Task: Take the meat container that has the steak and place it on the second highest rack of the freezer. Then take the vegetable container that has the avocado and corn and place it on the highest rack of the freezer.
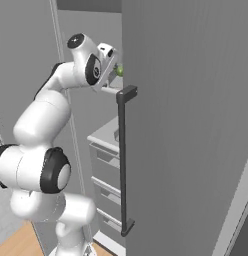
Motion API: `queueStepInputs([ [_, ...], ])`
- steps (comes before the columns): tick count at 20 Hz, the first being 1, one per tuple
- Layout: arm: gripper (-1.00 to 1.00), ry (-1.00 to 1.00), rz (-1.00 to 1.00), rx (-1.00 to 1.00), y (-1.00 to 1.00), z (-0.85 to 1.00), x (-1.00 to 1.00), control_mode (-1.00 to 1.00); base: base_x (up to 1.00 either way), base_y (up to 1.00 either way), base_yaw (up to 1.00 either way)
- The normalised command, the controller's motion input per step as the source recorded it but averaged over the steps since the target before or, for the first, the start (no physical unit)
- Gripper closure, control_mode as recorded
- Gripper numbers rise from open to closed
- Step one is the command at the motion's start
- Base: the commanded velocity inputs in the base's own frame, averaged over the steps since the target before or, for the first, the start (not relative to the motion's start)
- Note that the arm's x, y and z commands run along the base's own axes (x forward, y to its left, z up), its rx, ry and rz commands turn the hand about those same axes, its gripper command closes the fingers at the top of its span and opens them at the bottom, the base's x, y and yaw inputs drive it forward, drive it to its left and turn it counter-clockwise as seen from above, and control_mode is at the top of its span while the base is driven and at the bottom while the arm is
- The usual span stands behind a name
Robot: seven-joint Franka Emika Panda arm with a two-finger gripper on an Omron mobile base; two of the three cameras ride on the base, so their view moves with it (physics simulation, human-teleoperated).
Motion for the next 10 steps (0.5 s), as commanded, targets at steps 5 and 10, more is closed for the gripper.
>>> queueStepInputs([
  [5,-1.00,-0.07,0.02,-0.06,0.10,0.36,-0.57,-1.00,0.00,0.00,0.00],
  [10,-1.00,-0.02,0.00,-0.01,0.00,0.34,-0.43,-1.00,0.00,0.00,0.00],
])
